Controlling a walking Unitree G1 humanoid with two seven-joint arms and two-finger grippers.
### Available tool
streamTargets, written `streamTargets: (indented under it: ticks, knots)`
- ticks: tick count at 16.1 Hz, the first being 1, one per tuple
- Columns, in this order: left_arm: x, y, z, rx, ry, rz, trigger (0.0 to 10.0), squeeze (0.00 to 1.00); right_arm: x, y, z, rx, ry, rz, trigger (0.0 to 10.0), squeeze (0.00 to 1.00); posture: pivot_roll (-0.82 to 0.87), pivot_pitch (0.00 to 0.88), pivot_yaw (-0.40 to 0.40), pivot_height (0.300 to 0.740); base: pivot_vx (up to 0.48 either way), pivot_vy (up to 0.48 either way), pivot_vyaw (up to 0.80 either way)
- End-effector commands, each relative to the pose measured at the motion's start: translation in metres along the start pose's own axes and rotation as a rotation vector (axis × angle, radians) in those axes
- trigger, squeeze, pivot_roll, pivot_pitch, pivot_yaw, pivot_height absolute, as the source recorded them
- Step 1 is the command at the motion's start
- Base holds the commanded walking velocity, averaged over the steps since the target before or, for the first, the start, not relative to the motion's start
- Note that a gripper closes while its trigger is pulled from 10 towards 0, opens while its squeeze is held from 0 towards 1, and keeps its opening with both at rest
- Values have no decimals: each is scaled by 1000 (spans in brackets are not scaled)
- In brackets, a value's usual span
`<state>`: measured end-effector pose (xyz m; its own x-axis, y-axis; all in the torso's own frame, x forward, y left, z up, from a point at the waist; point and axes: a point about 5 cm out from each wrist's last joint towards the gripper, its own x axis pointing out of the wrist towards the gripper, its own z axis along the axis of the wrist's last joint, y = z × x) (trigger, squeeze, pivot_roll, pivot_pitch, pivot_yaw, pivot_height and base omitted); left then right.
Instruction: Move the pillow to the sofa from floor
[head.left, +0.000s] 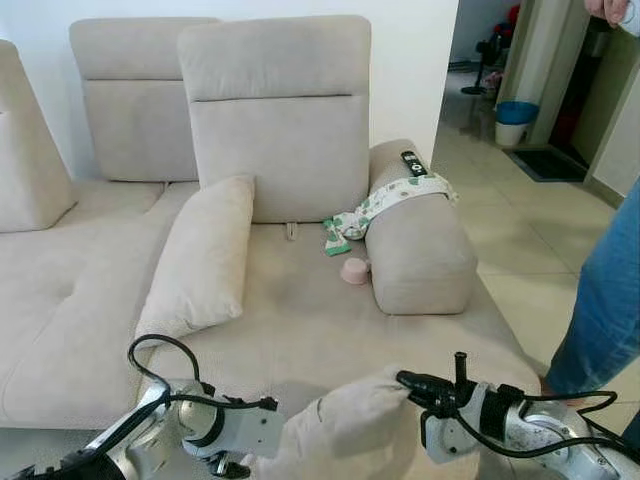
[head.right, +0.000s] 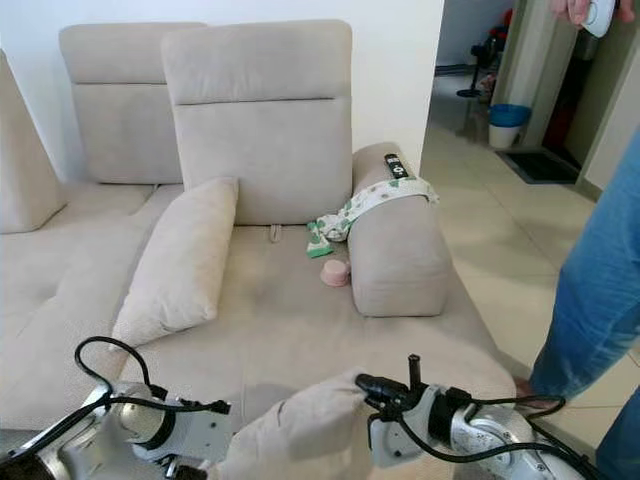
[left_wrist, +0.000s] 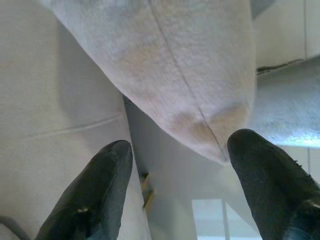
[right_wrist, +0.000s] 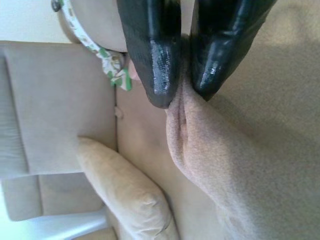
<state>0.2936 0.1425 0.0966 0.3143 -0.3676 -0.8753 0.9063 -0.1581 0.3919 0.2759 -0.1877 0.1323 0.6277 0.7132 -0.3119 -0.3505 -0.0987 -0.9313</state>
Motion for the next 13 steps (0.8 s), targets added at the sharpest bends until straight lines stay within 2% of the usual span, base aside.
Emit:
streamTargets:
  ticks: [1,4,6,9,13]
  knots:
    - [-2,2,-1,2,27,8,10000,0,3,-21,5,-39,-24,-107,0,0,56,0,64,575,0,0,0]
    - [-3,3,-1,10,26,-1,10000,0,5,-20,4,-45,1,-111,0,0,56,0,64,575,0,0,0]
    - [-3,-2,-4,12,43,-42,10000,0,8,-34,5,-73,12,-175,0,0,54,0,65,575,0,0,0]
    - [-3,-4,-3,10,37,-61,10000,0,10,-39,6,-88,19,-201,0,0,54,0,66,575,0,0,0]
    - [2,8,7,-11,19,23,10000,0,20,-41,20,-86,-40,-215,0,0,55,0,63,575,0,0,0]
